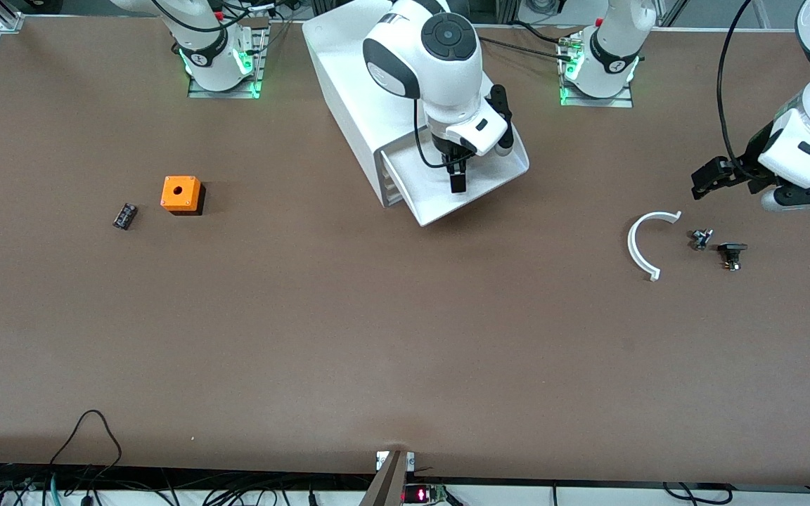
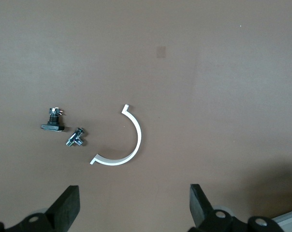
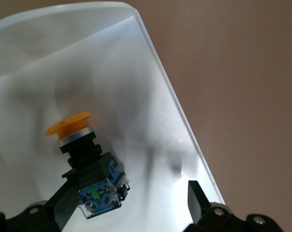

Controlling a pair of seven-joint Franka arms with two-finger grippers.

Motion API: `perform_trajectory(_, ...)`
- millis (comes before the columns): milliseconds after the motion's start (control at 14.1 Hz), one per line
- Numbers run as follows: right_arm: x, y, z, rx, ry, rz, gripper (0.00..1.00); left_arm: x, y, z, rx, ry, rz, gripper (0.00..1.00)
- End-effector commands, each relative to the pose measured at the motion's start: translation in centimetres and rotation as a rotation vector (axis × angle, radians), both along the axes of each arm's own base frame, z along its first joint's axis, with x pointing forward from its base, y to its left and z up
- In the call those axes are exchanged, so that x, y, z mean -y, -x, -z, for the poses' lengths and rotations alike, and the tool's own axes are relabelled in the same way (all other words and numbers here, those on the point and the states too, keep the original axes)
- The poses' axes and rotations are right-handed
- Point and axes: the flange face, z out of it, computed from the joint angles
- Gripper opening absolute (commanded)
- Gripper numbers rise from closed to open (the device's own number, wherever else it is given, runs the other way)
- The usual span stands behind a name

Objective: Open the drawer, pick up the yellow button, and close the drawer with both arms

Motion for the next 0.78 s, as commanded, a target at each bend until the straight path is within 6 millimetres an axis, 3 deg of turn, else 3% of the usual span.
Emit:
perform_trajectory(0, -0.43, 0.68, -0.12, -0.007, 0.026, -0.019, 1.00, 0.14, 0.28, -0.42, -0.004, 0.016, 0.010, 1.00)
perform_trajectory(711, -0.97, 1.31, -0.14, -0.002, 0.022, -0.024, 1.00, -0.10, 0.20, -0.27, -0.007, 0.016, 0.068, 1.00)
